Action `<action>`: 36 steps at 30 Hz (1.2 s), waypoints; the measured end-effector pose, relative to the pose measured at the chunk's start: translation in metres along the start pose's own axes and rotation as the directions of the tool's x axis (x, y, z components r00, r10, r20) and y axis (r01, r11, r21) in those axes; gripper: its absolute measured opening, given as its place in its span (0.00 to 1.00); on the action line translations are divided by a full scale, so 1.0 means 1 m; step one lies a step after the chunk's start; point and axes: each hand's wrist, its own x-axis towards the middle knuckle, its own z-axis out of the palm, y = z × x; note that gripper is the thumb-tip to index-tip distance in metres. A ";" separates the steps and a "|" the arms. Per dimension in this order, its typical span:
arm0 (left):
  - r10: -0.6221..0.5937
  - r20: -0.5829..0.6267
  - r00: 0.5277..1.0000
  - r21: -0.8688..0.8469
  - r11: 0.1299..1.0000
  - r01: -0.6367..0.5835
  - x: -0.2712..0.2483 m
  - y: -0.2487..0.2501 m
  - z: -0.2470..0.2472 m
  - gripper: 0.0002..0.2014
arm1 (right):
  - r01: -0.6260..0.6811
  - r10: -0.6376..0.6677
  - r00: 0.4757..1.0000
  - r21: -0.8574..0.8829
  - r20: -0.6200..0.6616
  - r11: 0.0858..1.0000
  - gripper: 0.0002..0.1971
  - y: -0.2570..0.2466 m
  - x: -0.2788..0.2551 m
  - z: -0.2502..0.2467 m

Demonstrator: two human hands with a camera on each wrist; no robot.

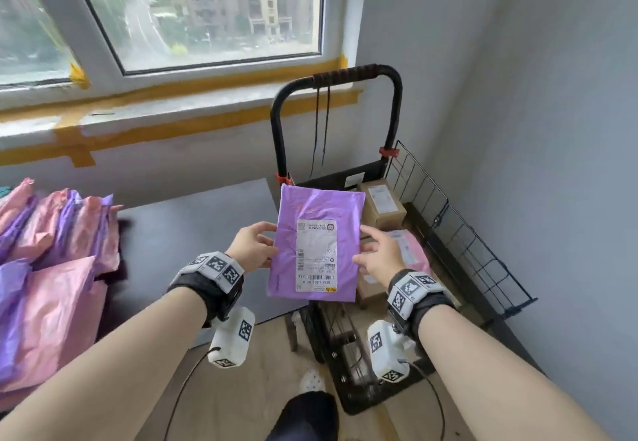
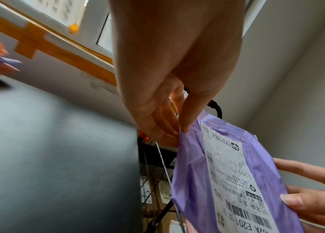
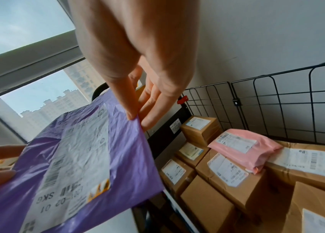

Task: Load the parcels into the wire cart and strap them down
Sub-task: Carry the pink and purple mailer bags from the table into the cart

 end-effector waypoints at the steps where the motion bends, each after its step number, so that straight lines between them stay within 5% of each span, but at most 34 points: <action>1: 0.010 0.011 1.000 -0.010 1.000 -0.010 0.018 0.006 0.008 0.20 | 0.002 -0.002 0.999 -0.004 -0.036 1.000 0.33 0.000 0.016 -0.008; 9: -0.041 0.074 0.996 -0.010 0.999 0.042 0.150 0.039 0.064 0.19 | -0.108 0.087 0.980 -0.108 -0.181 0.988 0.28 -0.003 0.145 -0.054; 15: -0.097 -0.018 0.995 0.034 0.995 0.097 0.220 0.037 0.105 0.20 | -0.117 0.071 0.984 -0.284 -0.166 0.952 0.21 0.015 0.224 -0.067; 19: -0.149 -0.093 0.984 0.062 0.986 0.155 0.257 0.021 0.124 0.19 | -0.096 0.057 0.992 -0.388 -0.109 0.917 0.13 0.037 0.270 -0.061; 27: -0.248 -0.178 0.952 0.201 0.938 0.282 0.309 -0.032 0.166 0.26 | 0.005 0.085 0.985 -0.520 0.150 0.854 0.16 0.106 0.346 -0.042; 32: -0.274 -0.098 0.957 0.392 0.873 0.290 0.337 -0.064 0.193 0.37 | 0.122 0.132 0.931 -0.631 0.340 0.766 0.23 0.156 0.375 -0.031; 36: -0.292 -0.018 0.956 0.597 0.764 0.244 0.352 -0.074 0.195 0.28 | 0.122 0.158 0.909 -0.608 0.387 0.785 0.27 0.191 0.386 -0.019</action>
